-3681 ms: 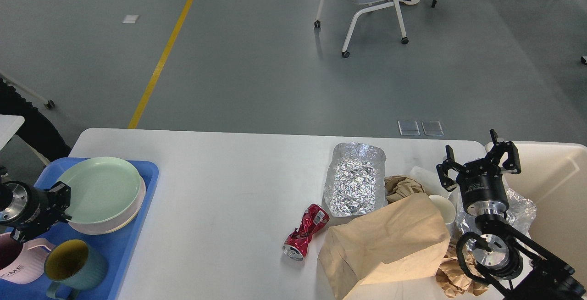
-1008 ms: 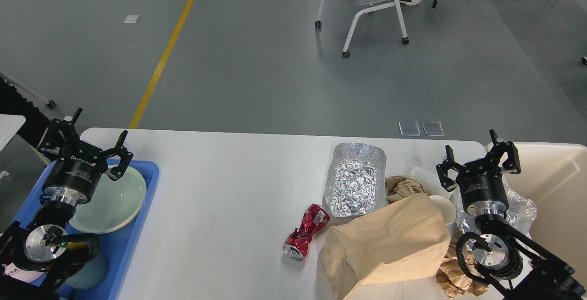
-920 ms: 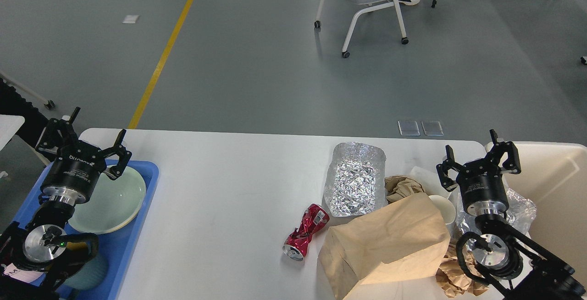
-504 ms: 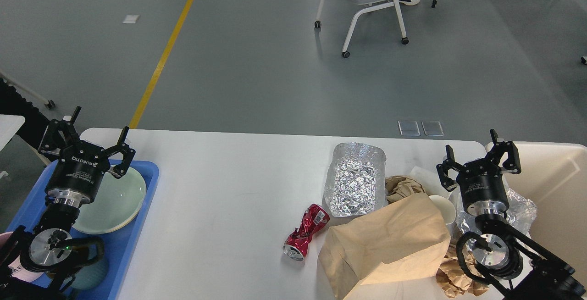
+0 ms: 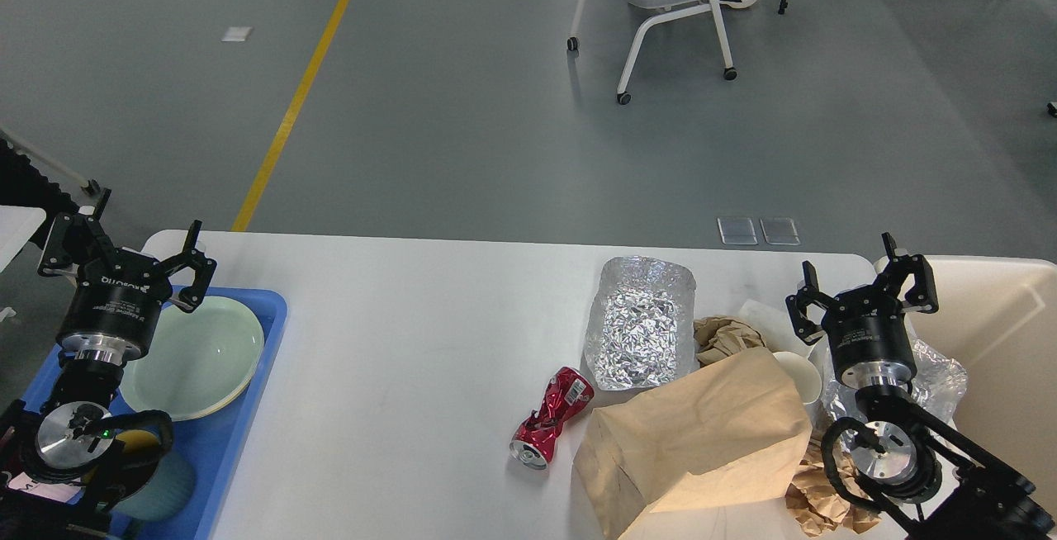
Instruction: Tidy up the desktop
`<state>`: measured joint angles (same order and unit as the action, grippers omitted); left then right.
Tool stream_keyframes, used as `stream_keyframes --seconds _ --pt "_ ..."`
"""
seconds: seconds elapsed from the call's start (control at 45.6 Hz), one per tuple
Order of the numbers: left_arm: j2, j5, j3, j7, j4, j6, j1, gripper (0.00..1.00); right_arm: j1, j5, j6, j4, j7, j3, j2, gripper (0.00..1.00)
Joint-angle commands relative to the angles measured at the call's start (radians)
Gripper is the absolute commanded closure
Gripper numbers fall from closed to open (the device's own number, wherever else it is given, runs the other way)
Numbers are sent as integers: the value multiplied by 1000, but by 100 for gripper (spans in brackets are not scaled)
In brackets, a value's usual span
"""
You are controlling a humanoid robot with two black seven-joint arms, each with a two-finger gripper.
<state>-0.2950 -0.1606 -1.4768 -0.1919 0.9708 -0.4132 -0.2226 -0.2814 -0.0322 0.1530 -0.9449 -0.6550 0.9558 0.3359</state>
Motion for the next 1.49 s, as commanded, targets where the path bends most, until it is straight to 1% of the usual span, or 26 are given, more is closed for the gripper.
stream_keyframes --seconds 0.0,0.088,0.131,0.219,0.372,0.526,0.723,0.92,1.468 --pt "2 20 3 3 -18 1 -20 4 -1 0 -1 0 0 0 0 0" --pt "2 18 21 2 -18 -9 -29 4 1 0 0 0 0 1 -1 0" --pt "11 20 10 -7 -18 -9 -29 4 1 0 0 0 0 0 0 0" --pt "46 21 18 -4 -21 -9 -31 4 1 0 0 0 0 1 -1 0" --pt "115 15 20 -6 -102 -9 -29 4 -1 0 -1 0 0 1 -1 0" --pt "134 20 20 -9 -115 -10 -35 4 -1 0 0 0 0 0 -1 0" --pt "142 21 21 -3 -121 -15 -37 4 -1 0 0 0 0 0 0 0" --pt "145 23 18 -11 -121 -24 -37 4 -1 0 0 0 0 0 -1 0" --pt "143 30 21 -8 -121 -25 -37 4 1 0 0 0 0 0 0 0"
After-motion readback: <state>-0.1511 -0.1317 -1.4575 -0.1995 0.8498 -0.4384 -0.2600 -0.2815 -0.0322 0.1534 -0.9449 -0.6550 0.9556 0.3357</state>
